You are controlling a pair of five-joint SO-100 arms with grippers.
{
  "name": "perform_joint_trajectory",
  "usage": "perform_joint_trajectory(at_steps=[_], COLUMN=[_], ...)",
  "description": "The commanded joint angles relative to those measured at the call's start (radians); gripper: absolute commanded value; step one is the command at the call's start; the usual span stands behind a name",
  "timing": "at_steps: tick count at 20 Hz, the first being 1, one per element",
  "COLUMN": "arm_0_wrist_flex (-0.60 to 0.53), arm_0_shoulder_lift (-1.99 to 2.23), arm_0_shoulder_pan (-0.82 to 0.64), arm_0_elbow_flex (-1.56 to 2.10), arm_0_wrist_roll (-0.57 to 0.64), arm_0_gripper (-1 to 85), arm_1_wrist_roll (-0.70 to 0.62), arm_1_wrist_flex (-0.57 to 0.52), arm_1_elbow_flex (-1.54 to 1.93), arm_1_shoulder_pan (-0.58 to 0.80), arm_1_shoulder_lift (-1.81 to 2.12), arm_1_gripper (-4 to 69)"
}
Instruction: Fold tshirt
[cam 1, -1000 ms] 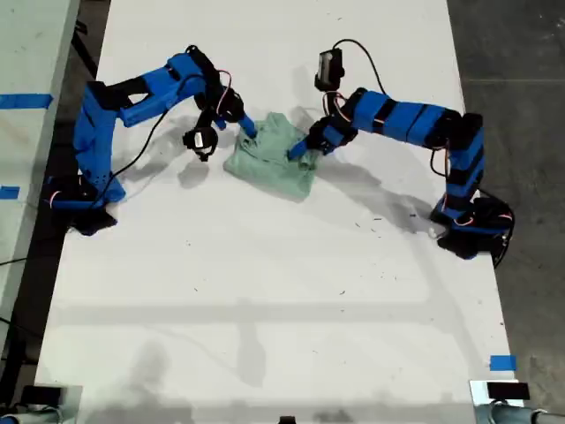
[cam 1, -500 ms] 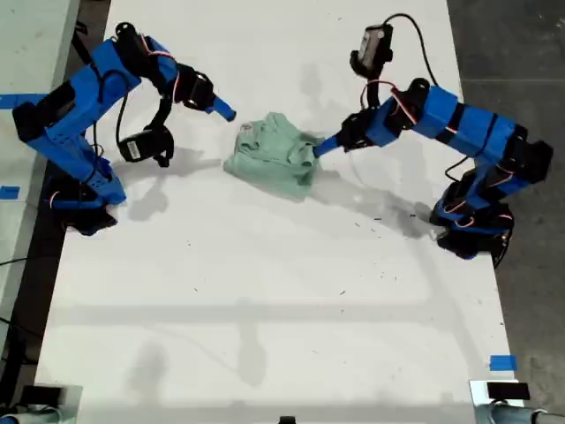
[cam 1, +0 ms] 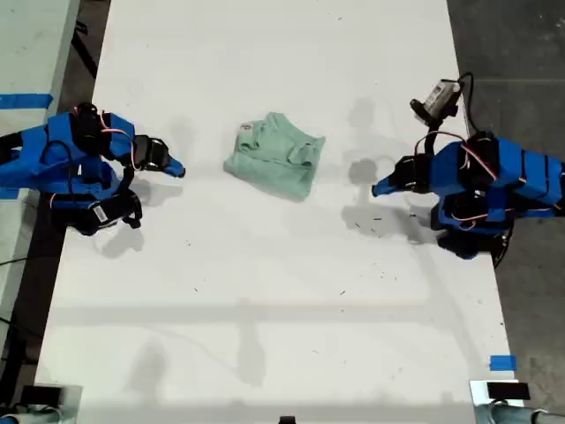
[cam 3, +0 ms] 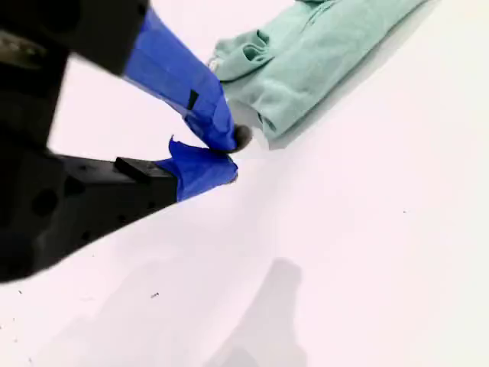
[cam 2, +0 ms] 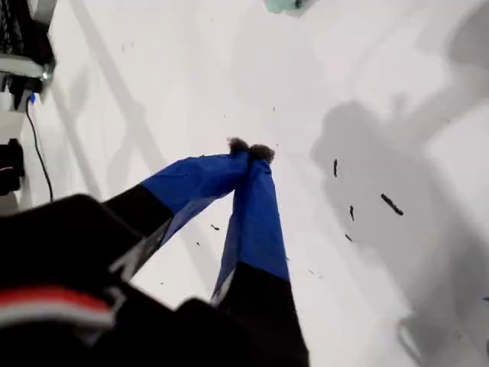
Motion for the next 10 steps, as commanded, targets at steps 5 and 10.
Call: perform_joint_trajectory(at_steps=[5, 10], arm_0_wrist_flex=[0.140, 0.080], arm_0_shoulder_lift=[0.489, 0.561], arm_0_shoulder_pan=[0.018, 0.026], arm_0_elbow_flex=[0.265, 0.485], arm_0_wrist_roll=[-0.138, -0.167], arm_0_gripper=[0.1, 0.1], arm_1_wrist_roll=[0.305, 0.387], arm_1_wrist_flex=[-0.021, -0.037], arm_1_elbow_flex=[0.394, 0.517], arm_1_shoulder_pan=[-0.161, -0.167], arm_1_shoulder_lift=[0.456, 0.468], arm_1_gripper=[-1.9, -1.9])
